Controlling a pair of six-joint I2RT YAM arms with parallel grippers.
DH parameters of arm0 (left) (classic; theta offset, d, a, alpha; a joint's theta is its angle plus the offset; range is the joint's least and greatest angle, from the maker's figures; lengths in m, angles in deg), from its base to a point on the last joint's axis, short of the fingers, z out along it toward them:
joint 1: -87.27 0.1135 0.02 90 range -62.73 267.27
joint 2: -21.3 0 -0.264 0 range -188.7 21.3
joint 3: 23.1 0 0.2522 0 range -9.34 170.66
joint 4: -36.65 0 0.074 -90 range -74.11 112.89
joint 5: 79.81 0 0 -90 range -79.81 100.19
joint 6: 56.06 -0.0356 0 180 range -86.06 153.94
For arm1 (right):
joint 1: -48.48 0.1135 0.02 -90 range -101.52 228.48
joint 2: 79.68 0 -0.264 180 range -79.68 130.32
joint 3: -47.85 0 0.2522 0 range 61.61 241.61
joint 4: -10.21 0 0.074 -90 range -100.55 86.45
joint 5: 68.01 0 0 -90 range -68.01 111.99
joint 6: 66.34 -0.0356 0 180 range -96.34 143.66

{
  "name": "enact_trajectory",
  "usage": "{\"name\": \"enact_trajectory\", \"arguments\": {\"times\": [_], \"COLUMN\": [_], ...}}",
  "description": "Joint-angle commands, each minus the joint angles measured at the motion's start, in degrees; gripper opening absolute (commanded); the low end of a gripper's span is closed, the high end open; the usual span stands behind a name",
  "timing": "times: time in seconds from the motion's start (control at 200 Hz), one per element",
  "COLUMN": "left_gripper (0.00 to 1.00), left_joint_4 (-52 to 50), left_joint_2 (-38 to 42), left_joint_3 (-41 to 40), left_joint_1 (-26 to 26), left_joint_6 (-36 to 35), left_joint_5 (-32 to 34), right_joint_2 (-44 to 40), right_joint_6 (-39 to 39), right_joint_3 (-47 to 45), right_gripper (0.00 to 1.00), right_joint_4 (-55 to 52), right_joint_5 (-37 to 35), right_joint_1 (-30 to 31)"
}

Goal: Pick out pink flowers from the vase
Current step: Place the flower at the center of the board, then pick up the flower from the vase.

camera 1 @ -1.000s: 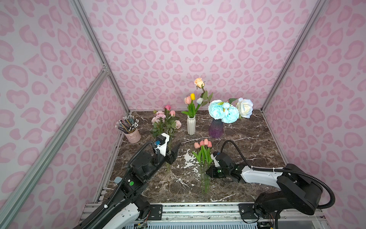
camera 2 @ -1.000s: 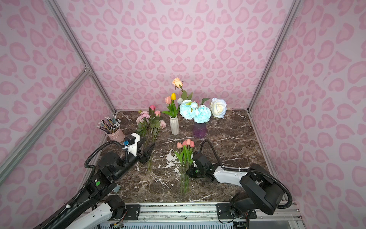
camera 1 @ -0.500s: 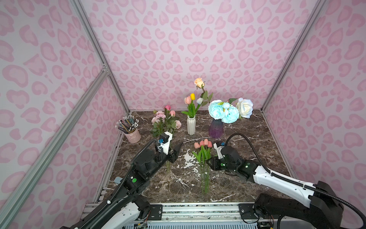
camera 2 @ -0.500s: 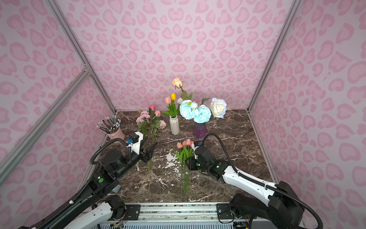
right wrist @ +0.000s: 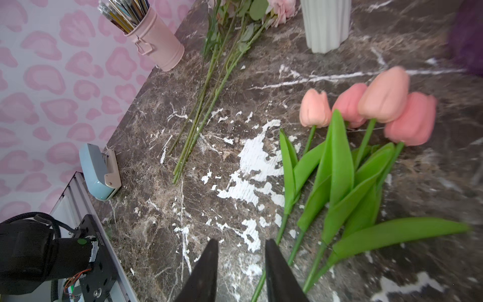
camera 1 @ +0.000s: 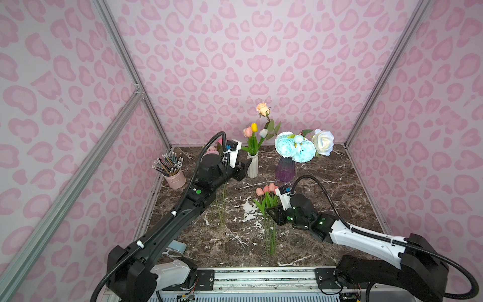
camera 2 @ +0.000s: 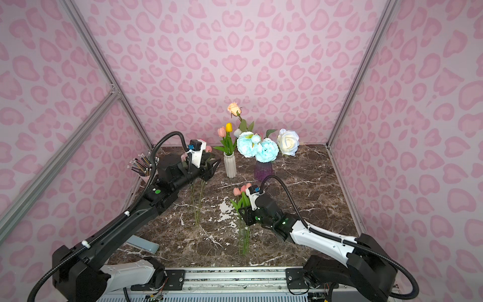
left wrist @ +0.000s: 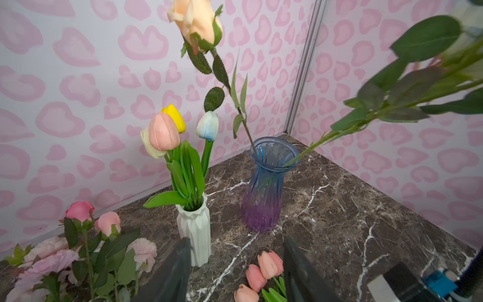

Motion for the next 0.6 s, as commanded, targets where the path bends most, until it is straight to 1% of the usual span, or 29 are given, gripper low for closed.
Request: {"name": "enact_trajectory", "arguments": {"times": [0.0,0.075,0.15,0.19,0.235,0.29,0.33,0.38,0.475,0.595], "left_gripper": [0.54,0.54,0.55,0.57,0.58,0.58,0.58,0.57,0.56,0.53], "left_joint_4": [6.59,6.54,9.15,10.48,11.2,11.4,11.84,12.33,13.59,15.04], "left_joint_2": [-5.02,-9.21,-12.57,-14.27,-16.29,-18.12,-19.07,-20.16,-21.75,-23.86], "left_joint_3": [2.93,6.32,8.21,9.1,10.27,11.44,11.7,11.91,12.03,13.03], "left_joint_1": [2.37,3.29,4.18,4.64,4.93,5.11,5.27,5.61,6.14,6.54], "left_joint_6": [0.98,0.6,0.95,0.98,0.84,0.49,0.36,0.44,0.64,0.49], "left_joint_5": [-5.77,-5.49,-6.9,-8.66,-10.78,-10.75,-9.93,-8.45,-6.55,-6.9], "right_joint_2": [5.62,8.94,11.96,13.57,15.48,18.34,20.32,22.01,23.57,24.97], "right_joint_6": [-2.34,-4.62,-7.96,-9.2,-10.39,-11.32,-11.51,-11.27,-10.47,-11.52], "right_joint_3": [0.99,0.24,-2.66,-5.29,-9.24,-13.13,-14.49,-14.86,-14.6,-15.4], "right_gripper": [0.32,0.32,0.31,0.31,0.31,0.31,0.31,0.31,0.31,0.3], "right_joint_4": [13.47,19.97,30.02,37.63,48.51,61.18,66.91,70.1,71.32,74.16], "right_joint_5": [3.14,3.4,4.37,5.32,5.67,6.31,6.7,7.69,8.36,8.79], "right_joint_1": [0.02,0.08,0.17,0.12,0.28,0.35,0.24,0.02,-0.23,-1.26]}}
